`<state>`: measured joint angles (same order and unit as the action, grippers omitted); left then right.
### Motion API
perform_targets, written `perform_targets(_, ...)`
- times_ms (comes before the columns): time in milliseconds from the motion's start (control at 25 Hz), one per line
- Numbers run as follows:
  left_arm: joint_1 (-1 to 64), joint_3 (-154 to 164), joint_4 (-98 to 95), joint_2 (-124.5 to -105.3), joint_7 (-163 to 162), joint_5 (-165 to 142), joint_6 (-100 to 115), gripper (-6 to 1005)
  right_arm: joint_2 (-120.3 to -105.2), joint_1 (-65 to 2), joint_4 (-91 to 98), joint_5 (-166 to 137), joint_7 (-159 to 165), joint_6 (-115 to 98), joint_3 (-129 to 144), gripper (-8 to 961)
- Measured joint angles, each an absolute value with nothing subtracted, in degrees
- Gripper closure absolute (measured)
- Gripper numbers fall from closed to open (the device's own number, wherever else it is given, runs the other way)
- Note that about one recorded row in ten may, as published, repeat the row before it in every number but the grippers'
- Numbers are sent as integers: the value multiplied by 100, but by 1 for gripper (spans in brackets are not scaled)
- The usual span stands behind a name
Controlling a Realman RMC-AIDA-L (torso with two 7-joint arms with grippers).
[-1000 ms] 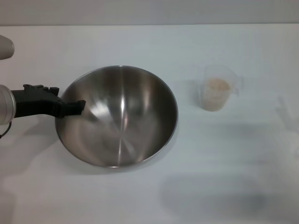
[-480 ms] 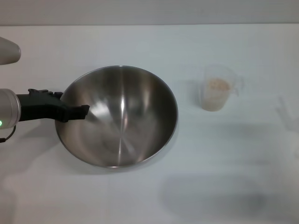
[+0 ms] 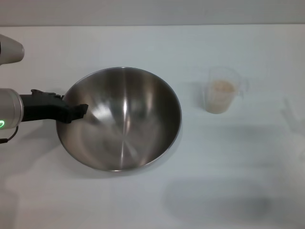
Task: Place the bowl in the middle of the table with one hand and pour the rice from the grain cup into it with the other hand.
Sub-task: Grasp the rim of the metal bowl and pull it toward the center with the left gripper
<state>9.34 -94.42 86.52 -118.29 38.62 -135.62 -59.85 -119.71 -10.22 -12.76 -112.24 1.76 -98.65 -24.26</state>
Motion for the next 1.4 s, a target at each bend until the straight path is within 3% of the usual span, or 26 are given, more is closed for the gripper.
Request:
perform_targets(240, 1047, -9545, 8519, -11830, 3865, -13547, -5981, 497, -11971, -1038, -1279, -11215, 175, -9810, -2426, 113)
perform_targets(400, 1089, -9567, 8502, -11830, 3861, -13548, -6000, 740, -11971, -1037, -1283, -11207, 174, -9807, -2426, 113)
perform_targets(680, 1147, -9558, 8480, -11826, 3864, -13549, -6036, 933, -11971, -1042, -1288, -11207, 174, -9749, -2426, 113)
perform_targets(1320, 1775, -10121, 8342, -11810, 3869, -13186, -6779, 944, -11971, -1055, -1292, -11224, 174, -9743, -2426, 114)
perform_targets(1400, 2082, -10251, 8187, -11801, 3927, -13180, -6897, 962, -11971, -1058, -1292, -11224, 173, -9743, -2426, 113)
